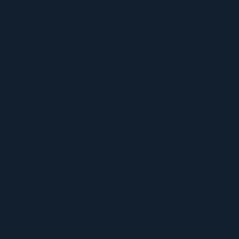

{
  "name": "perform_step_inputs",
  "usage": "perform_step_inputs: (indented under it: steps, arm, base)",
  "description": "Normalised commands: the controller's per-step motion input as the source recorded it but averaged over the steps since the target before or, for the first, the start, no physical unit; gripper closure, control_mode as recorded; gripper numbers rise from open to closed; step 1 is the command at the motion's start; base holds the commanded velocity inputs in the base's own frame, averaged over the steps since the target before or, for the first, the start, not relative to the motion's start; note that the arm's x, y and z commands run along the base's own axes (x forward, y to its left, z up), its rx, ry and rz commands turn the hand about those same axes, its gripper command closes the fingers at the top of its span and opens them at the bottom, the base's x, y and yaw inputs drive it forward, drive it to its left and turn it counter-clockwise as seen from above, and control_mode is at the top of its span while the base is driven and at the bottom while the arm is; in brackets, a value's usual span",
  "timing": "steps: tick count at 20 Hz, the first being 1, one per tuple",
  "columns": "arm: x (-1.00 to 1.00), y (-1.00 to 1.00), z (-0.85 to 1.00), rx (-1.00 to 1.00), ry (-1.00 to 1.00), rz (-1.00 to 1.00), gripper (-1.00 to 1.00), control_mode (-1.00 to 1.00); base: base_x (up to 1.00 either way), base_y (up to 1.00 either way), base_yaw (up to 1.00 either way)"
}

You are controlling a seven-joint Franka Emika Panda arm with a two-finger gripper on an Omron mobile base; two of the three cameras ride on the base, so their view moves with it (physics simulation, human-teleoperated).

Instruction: Gather all objects into one cabinet and sort the glasses and bowls to opposite sides.

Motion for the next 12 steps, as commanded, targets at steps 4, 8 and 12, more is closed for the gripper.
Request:
perform_step_inputs:
  steps: [4, 8, 12]
  arm:
    - [0.0, 0.0, 0.0, 0.0, 0.0, 0.0, -1.0, 1.0]
    - [0.0, 0.0, 0.0, 0.0, 0.0, 0.0, -1.0, 1.0]
    - [0.0, 0.0, 0.0, 0.0, 0.0, 0.0, -1.0, 1.0]
  base:
    - [0.0, 0.0, 0.0]
    - [-0.62, -0.06, -0.05]
    - [-0.9, -0.25, -0.08]
